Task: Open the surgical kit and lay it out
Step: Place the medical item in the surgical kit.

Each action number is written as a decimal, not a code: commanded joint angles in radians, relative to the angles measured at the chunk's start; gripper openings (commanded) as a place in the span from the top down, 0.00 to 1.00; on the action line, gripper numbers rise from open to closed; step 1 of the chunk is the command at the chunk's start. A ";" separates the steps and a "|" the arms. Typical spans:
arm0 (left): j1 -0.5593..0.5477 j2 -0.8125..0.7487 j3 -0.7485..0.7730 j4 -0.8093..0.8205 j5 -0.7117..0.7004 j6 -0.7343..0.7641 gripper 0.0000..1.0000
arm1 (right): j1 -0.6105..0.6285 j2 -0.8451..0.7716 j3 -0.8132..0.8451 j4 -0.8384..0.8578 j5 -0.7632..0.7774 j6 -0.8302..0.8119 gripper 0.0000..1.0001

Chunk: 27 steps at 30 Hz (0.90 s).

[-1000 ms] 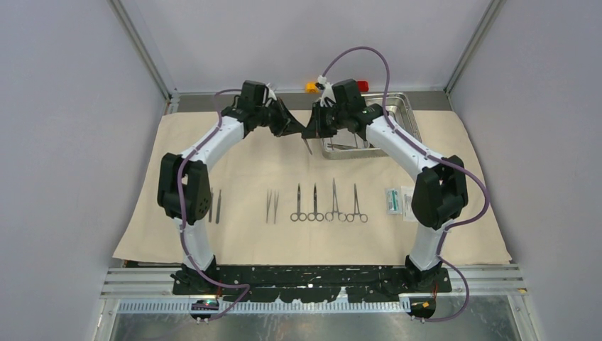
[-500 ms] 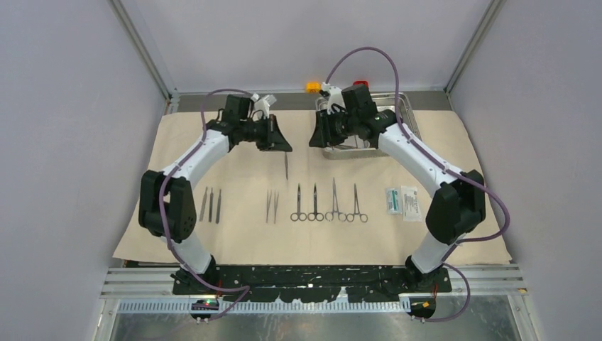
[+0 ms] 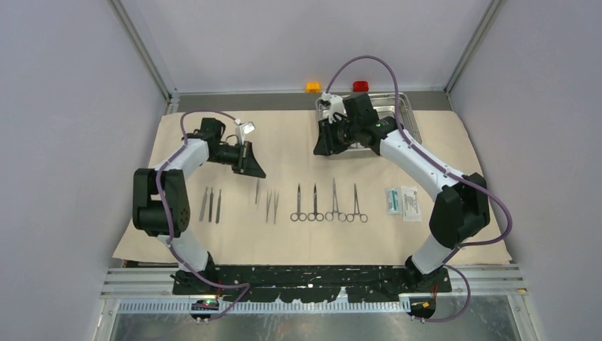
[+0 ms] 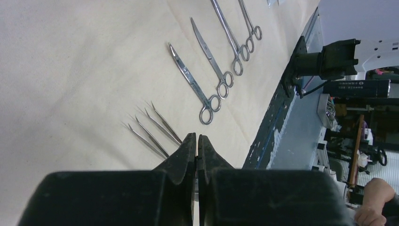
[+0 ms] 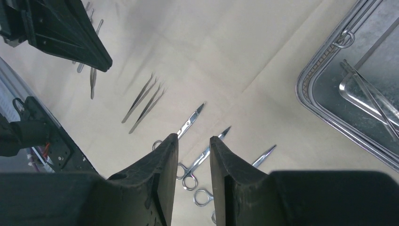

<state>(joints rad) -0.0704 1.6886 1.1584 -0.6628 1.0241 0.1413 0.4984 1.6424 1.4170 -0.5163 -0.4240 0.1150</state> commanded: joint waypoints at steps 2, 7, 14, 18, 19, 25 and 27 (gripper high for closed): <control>0.028 0.113 0.018 -0.095 0.093 0.150 0.99 | 0.005 -0.037 -0.002 0.055 0.013 -0.015 0.65; 0.040 0.183 0.014 -0.060 0.101 0.120 0.98 | 0.005 -0.033 -0.012 0.060 0.025 -0.021 0.65; 0.047 0.238 -0.018 -0.002 0.095 0.075 0.98 | 0.006 -0.015 -0.010 0.066 0.025 -0.021 0.66; 0.049 0.268 -0.026 0.007 0.098 0.067 0.97 | 0.006 -0.002 -0.006 0.067 0.019 -0.014 0.66; 0.050 0.272 -0.027 0.006 0.102 0.066 0.97 | 0.006 0.001 -0.006 0.068 0.020 -0.015 0.67; 0.050 0.293 -0.047 0.031 0.122 0.051 0.96 | 0.006 0.005 -0.007 0.069 0.019 -0.013 0.67; 0.052 0.298 -0.048 0.038 0.130 0.040 0.95 | 0.005 0.007 -0.009 0.072 0.018 -0.012 0.67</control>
<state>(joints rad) -0.0261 1.9770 1.1152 -0.6621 1.1000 0.1970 0.4984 1.6463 1.4078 -0.4927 -0.4088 0.1074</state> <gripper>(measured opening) 0.043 0.332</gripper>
